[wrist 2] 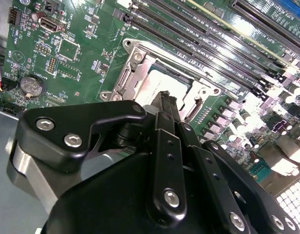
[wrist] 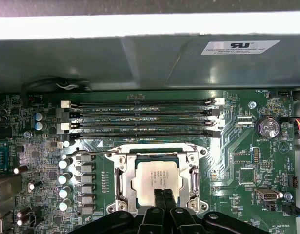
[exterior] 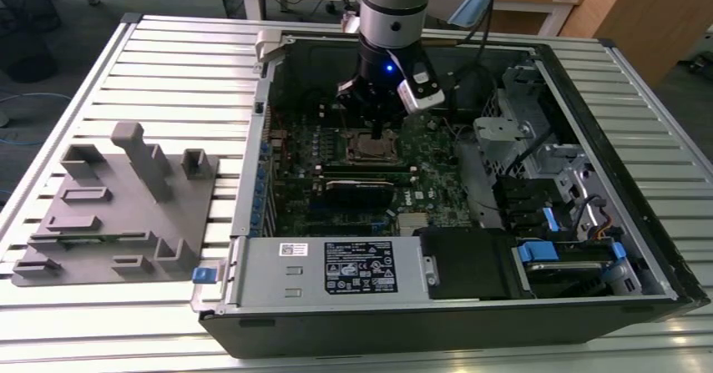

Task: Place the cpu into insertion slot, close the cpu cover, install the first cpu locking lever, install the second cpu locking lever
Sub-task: 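Install the first cpu locking lever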

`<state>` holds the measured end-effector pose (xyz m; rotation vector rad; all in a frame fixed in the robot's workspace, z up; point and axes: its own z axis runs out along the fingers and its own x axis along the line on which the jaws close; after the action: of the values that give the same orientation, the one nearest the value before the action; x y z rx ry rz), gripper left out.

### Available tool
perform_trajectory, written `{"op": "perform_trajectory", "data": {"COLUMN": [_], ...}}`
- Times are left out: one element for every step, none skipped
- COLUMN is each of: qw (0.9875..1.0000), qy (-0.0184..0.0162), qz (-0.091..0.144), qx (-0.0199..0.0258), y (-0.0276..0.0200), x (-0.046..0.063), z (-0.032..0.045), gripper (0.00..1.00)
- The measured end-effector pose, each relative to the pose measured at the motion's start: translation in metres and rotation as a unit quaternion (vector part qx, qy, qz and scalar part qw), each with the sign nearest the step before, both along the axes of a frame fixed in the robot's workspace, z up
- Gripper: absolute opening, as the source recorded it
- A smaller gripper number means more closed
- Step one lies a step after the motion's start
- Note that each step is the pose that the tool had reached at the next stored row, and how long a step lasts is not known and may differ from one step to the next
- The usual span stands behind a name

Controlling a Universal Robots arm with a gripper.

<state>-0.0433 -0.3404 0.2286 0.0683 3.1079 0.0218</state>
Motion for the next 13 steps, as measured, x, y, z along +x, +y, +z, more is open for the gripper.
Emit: {"op": "perform_trajectory", "data": {"qw": [1.0000,1.0000,1.0000,1.0000,1.0000,1.0000,1.0000,1.0000,1.0000,1.0000,1.0000,1.0000,1.0000], "qy": [0.0000,0.0000,0.0001,0.0002,0.0001,0.0001,0.0001,0.0000,0.0000,0.0000,0.0000,0.0000,0.0000], "qz": [0.000,0.000,0.000,0.000,0.000,0.000,0.000,0.000,0.000,0.000,0.000,0.000,0.000], "qx": [0.0000,0.0000,-0.0002,-0.0003,-0.0001,-0.0001,-0.0001,0.0000,0.0000,0.0000,0.0000,0.0000,0.0000], "y": [0.0000,0.0000,-0.0001,-0.0001,0.0000,0.0000,0.0000,0.0000,0.0000,0.0000,0.0000,0.0000,0.0000], "x": [0.0000,0.0000,0.0000,0.0000,0.0000,0.0000,0.0000,0.0000,0.0000,0.0000,0.0000,0.0000,0.0000], "z": [0.0000,0.0001,0.0005,0.0009,0.0016,0.0026,0.0036,0.0040,0.0039,0.0039,0.0039,0.0039,0.0040], "gripper": [0.11,0.11,0.11,0.11,0.11,0.11,0.11,0.11,0.11,0.11,0.11,0.11,0.11]}}
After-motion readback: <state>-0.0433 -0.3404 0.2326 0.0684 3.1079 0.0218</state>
